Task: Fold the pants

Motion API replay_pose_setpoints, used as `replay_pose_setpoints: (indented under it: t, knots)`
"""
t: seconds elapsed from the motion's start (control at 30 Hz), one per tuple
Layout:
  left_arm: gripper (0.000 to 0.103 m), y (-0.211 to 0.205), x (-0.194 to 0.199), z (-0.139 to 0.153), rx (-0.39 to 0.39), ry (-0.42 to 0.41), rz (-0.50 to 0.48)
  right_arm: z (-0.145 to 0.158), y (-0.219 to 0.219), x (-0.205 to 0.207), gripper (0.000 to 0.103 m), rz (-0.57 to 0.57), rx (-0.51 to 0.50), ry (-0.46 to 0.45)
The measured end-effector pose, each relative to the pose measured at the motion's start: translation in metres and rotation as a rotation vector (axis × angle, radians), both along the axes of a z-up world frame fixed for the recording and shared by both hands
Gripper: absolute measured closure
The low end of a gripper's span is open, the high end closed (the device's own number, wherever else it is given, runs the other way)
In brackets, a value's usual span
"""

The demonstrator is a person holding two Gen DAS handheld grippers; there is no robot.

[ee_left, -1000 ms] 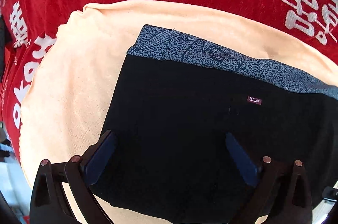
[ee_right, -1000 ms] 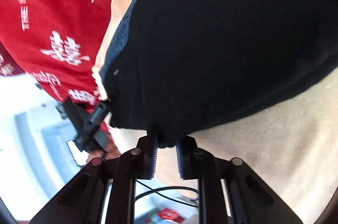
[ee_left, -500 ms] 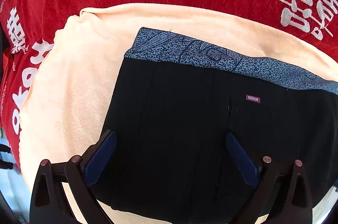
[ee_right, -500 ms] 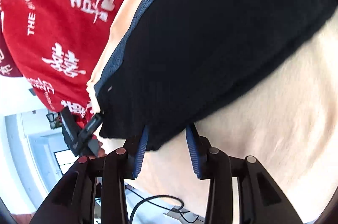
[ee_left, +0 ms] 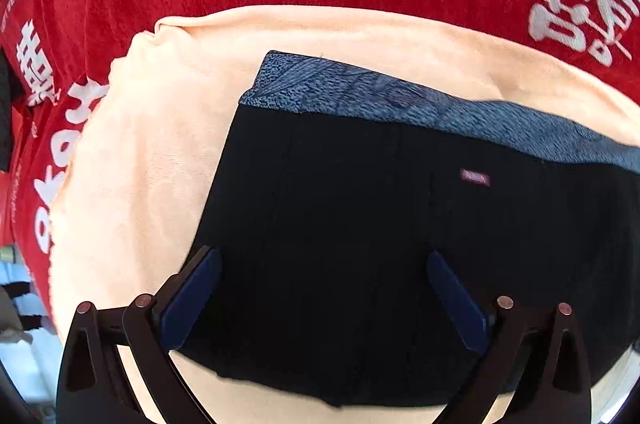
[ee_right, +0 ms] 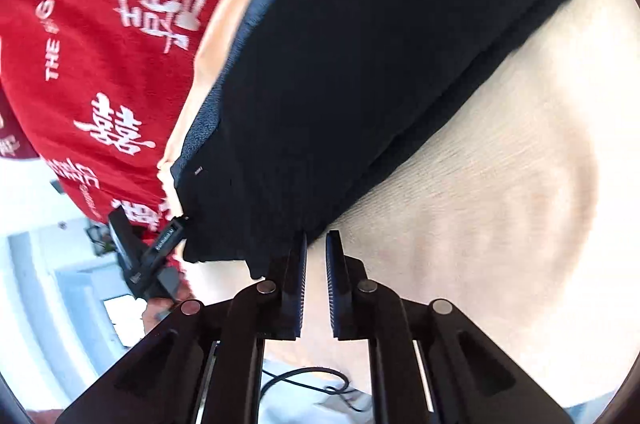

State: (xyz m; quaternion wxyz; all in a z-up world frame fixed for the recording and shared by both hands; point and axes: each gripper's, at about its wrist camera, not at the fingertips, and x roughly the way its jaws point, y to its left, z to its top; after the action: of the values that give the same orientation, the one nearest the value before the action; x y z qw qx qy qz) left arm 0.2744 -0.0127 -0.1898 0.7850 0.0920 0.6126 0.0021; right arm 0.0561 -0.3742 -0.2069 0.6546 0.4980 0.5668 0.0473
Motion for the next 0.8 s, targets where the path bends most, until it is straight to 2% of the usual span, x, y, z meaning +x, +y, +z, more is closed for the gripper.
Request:
replay_pose_setpoints:
  t: [0.03,0.07,0.1,0.17,0.23,0.27,0.3,0.37,0.4,0.47,0.5,0.53,0.57,0.63,0.7,0.8]
  knots:
    - [0.000,-0.004,-0.004,0.005,-0.016,-0.004,-0.014,0.007,-0.007,-0.001,0.080,-0.001,-0.013,-0.017]
    - [0.000,-0.011,-0.010,0.012,-0.036,-0.014,-0.029,0.012,-0.017,-0.002,0.064,-0.031,-0.037,-0.025]
    - [0.000,-0.021,-0.017,0.017,-0.051,-0.016,-0.046,0.014,-0.030,-0.002,0.054,-0.073,-0.060,-0.021]
    - [0.000,-0.042,-0.027,0.021,-0.087,-0.008,-0.079,0.007,-0.047,-0.001,0.054,-0.125,-0.058,0.004]
    - [0.000,-0.073,-0.038,0.024,-0.137,0.008,-0.118,-0.003,-0.057,0.001,0.059,-0.175,-0.023,0.034]
    - [0.000,-0.088,-0.042,0.025,-0.169,0.014,-0.134,-0.002,-0.060,0.002,0.082,-0.190,-0.013,0.028]
    - [0.000,-0.103,-0.045,0.025,-0.201,0.020,-0.148,0.000,-0.061,0.004,0.088,-0.191,-0.024,0.024]
    - [0.000,-0.132,-0.054,0.020,-0.236,0.036,-0.178,0.006,-0.058,0.005,0.090,-0.178,-0.054,0.005]
    - [0.000,-0.148,-0.061,0.013,-0.229,0.053,-0.200,0.004,-0.056,0.003,0.091,-0.171,-0.070,0.010]
    - [0.000,-0.168,-0.074,-0.007,-0.172,0.095,-0.243,-0.011,-0.054,-0.007,0.091,-0.165,-0.081,0.058]
    - [0.000,-0.171,-0.080,-0.014,-0.147,0.094,-0.249,-0.015,-0.056,-0.013,0.094,-0.170,-0.065,0.066]
    - [0.000,-0.168,-0.084,-0.009,-0.162,0.050,-0.225,-0.015,-0.059,-0.018,0.093,-0.168,-0.045,0.063]
    - [0.000,-0.166,-0.084,-0.009,-0.161,0.070,-0.224,-0.009,-0.062,-0.022,0.093,-0.132,-0.082,0.084]
    - [0.000,-0.162,-0.081,-0.004,-0.151,0.096,-0.210,0.005,-0.069,-0.027,0.087,-0.075,-0.149,0.079]
    - [0.000,-0.163,-0.079,0.004,-0.143,0.095,-0.204,0.023,-0.078,-0.027,0.086,-0.049,-0.204,0.039]
    - [0.000,-0.181,-0.073,0.018,-0.150,0.054,-0.215,0.045,-0.088,-0.004,0.086,0.003,-0.301,-0.056]
